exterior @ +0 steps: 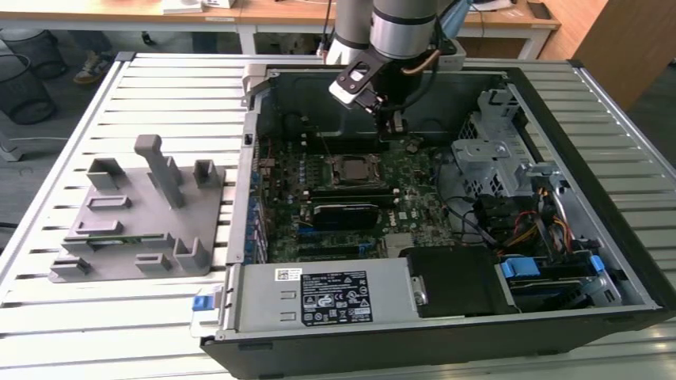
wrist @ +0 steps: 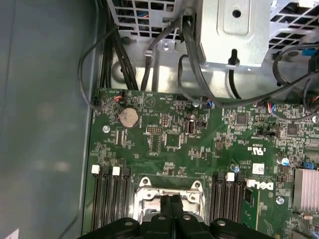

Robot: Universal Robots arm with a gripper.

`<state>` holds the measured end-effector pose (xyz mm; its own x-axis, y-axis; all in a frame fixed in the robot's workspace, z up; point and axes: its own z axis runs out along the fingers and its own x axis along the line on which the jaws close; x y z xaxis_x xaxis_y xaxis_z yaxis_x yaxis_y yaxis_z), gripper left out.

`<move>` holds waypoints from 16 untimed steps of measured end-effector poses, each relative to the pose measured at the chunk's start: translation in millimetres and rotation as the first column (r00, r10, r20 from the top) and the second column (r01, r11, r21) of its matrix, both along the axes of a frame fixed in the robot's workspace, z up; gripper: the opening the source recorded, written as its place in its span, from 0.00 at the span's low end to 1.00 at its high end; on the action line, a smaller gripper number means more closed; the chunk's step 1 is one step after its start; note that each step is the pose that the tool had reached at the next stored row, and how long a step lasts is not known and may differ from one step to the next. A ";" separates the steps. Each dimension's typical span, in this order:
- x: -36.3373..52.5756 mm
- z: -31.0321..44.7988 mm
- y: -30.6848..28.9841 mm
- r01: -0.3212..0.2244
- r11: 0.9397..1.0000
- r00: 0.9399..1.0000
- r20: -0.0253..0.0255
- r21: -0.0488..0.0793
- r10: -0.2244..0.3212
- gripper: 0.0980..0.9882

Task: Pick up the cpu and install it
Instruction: 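Close the cpu cover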

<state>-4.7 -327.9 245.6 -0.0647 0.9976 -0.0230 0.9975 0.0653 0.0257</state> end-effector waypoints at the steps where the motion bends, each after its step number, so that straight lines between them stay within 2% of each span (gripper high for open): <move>1: -1.4 0.0 0.0 0.000 1.000 1.000 0.000 0.000 0.000 0.01; 10: -17.1 -0.6 0.0 0.000 1.000 1.000 0.000 0.000 0.000 0.01; 16: -22.3 -1.0 -0.1 0.000 1.000 1.000 0.000 0.000 0.000 0.01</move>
